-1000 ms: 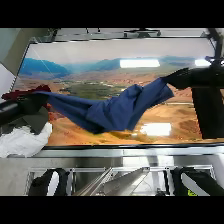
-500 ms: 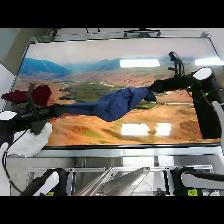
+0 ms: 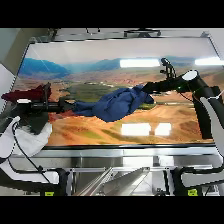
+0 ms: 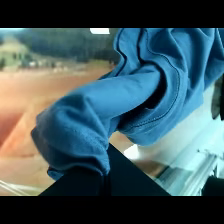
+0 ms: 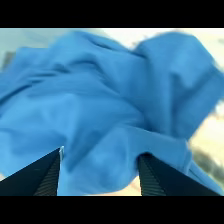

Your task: Fold the shirts.

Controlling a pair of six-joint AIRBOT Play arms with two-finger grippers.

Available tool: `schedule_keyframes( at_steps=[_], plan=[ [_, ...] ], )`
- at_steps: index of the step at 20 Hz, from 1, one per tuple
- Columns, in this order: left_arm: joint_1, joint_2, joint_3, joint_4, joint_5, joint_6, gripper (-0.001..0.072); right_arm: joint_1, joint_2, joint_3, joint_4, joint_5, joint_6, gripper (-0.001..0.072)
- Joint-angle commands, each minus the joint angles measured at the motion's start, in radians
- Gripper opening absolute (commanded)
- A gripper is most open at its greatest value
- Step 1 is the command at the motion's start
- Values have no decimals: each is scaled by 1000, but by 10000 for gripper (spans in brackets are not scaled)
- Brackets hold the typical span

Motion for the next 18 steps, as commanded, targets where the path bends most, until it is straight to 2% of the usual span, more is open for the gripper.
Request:
schedule_keyframes(
  at_steps=[1, 3, 7, 12, 13, 15, 18],
  plan=[
    [-63, -78, 76, 1, -50, 3, 15, 98, 23, 14, -3, 5, -170, 528],
    [-104, -90, 98, 0, -47, 1, 15, 180, 4, 16, -65, -42, -170, 543],
    [-151, -91, 127, 1, -47, -11, 16, 314, -16, 16, -73, -70, -84, 542],
    [-151, -91, 128, -1, -48, -16, 16, 510, -51, 22, -82, -243, -36, 546],
    [-151, -91, 128, -1, -48, -16, 16, 554, -74, 38, -112, -267, -35, 547],
    [-151, -91, 128, 0, -52, -16, 16, 621, -142, 103, -194, -268, -35, 623],
    [-151, -91, 128, 0, -64, -16, 16, 689, -252, 198, -310, -267, -6, 634]
  ],
)
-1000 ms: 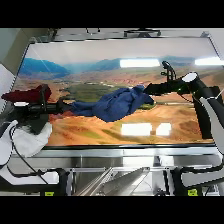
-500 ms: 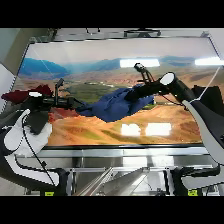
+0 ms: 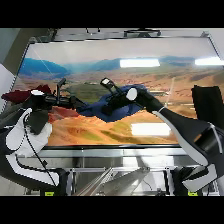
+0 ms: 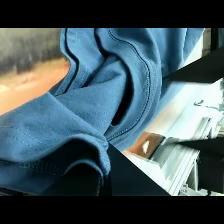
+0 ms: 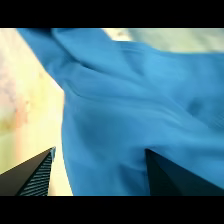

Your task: Fold the shirts.

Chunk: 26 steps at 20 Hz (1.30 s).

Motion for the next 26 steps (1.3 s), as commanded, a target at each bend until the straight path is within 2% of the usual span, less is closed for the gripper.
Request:
schedule_keyframes(
  at_steps=[1, 2, 4, 6, 7, 8, 9, 13, 17, 21, 24, 26],
  plan=[
    [-1, -1, 1, 1, -16, 1, 16, 89, -115, 100, -174, -24, 77, 634],
    [-1, -1, 1, 1, -23, 1, 16, 96, -136, 121, -228, -23, 130, 634],
    [-1, -1, 1, 1, -34, 1, 15, 95, -153, 140, -273, -24, 164, 619],
    [-1, 0, 1, 1, -42, 1, 16, 93, -152, 150, -272, -20, 164, 245],
    [-1, -1, 1, 1, -42, 1, 16, 93, -152, 156, -273, -16, 181, 190],
    [-1, -1, 1, 1, -44, 1, 16, 93, -151, 163, -273, -15, 205, 89],
    [-1, 0, 1, 0, -47, 1, 15, 93, -150, 168, -272, -14, 225, 20],
    [2, 0, 1, 0, -50, 1, 15, 85, -97, 169, -284, 27, 231, 21],
    [58, 44, 1, -79, -100, -10, 15, 5, 101, 169, -333, 222, 279, 20],
    [194, 215, 1, -355, -262, -11, 14, -169, 415, 169, -501, 288, 409, 20],
    [313, 420, 1, -686, -372, -50, 15, -342, 686, 169, -508, 283, 474, 20],
    [397, 576, 2, -901, -367, -98, 15, -438, 853, 169, -508, 257, 473, 20]
  ],
)
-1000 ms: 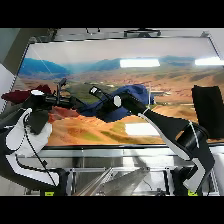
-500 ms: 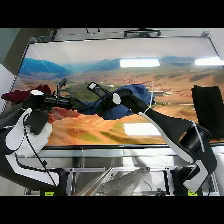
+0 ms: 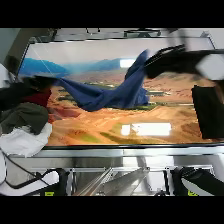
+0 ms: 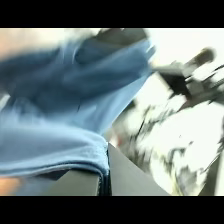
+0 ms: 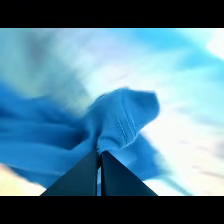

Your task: Fold the shirts.

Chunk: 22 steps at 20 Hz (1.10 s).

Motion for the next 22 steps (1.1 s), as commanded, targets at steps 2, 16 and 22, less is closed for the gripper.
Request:
schedule_keyframes(
  at_steps=[2, 16, 22],
  plan=[
    [207, 332, 2, -542, -44, -96, 17, -201, 375, 1, -26, -69, 39, 20],
    [2, 294, 225, 178, 282, -128, 19, -305, 91, -34, 61, -29, 17, 20],
    [-266, -270, 393, 467, 437, -126, 16, -304, -441, -103, 86, -135, 45, 20]
  ],
)
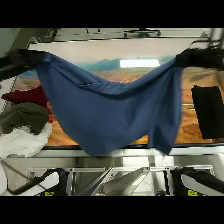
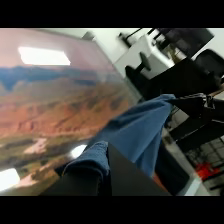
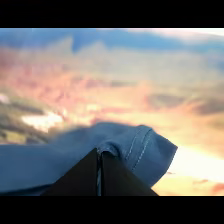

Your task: Fold the shirts.

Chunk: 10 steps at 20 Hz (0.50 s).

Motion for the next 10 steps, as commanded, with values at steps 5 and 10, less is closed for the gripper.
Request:
schedule_keyframes(
  at_steps=[5, 10],
  plan=[
    [-129, -712, 439, 142, -32, -43, 301, -2, -491, -3, 171, -255, 19, 297],
    [-61, -790, 647, 151, -198, -260, 644, -84, -414, 61, 135, -56, 18, 591]
  ],
)
